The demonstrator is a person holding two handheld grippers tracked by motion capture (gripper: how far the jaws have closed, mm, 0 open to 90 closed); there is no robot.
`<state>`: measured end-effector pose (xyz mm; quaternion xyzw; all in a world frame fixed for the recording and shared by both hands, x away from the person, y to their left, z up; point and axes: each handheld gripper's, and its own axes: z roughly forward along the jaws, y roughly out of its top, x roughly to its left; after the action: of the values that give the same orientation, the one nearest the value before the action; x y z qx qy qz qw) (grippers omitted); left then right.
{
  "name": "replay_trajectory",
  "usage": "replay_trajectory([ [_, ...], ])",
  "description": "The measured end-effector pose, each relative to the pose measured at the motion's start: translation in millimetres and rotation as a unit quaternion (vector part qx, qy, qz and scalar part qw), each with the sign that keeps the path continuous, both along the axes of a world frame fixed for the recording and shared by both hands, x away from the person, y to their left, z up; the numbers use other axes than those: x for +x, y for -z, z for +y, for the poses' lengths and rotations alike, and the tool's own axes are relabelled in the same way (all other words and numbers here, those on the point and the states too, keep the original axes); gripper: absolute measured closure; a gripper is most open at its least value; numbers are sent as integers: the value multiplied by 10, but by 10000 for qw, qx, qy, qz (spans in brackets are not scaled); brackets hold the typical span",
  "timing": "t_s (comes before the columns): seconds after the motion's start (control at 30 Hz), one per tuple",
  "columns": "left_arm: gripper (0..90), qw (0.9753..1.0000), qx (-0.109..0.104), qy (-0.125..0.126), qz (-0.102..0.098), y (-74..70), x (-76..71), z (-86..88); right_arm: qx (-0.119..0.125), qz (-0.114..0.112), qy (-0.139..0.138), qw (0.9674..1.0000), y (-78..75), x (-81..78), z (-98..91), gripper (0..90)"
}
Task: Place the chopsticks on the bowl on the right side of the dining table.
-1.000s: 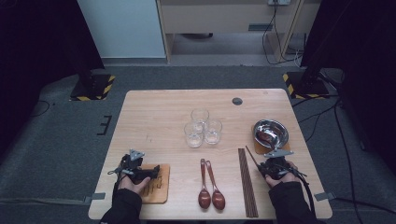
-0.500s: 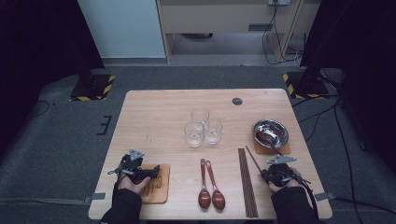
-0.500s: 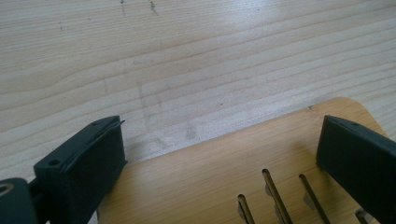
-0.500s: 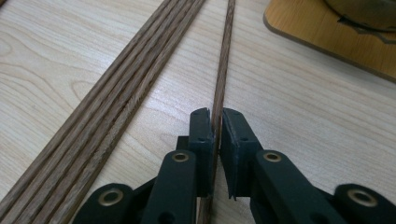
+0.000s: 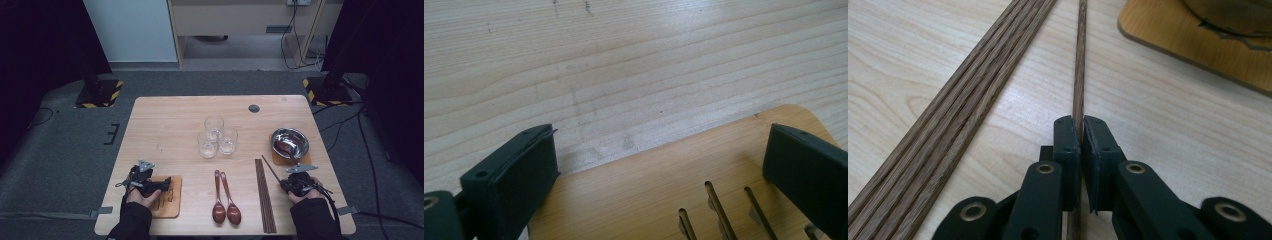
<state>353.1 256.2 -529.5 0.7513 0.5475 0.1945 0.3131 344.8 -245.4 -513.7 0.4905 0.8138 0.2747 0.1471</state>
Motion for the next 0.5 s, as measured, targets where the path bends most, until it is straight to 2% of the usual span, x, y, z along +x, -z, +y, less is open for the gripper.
replay_trajectory([
  [0.33,0,10000,-1,-1,4,0,1,0,17,-86,-85,9999,15,113,10,851],
  [0.5,0,10000,-1,-2,4,0,1,0,95,-124,-46,9999,21,99,-5,799],
])
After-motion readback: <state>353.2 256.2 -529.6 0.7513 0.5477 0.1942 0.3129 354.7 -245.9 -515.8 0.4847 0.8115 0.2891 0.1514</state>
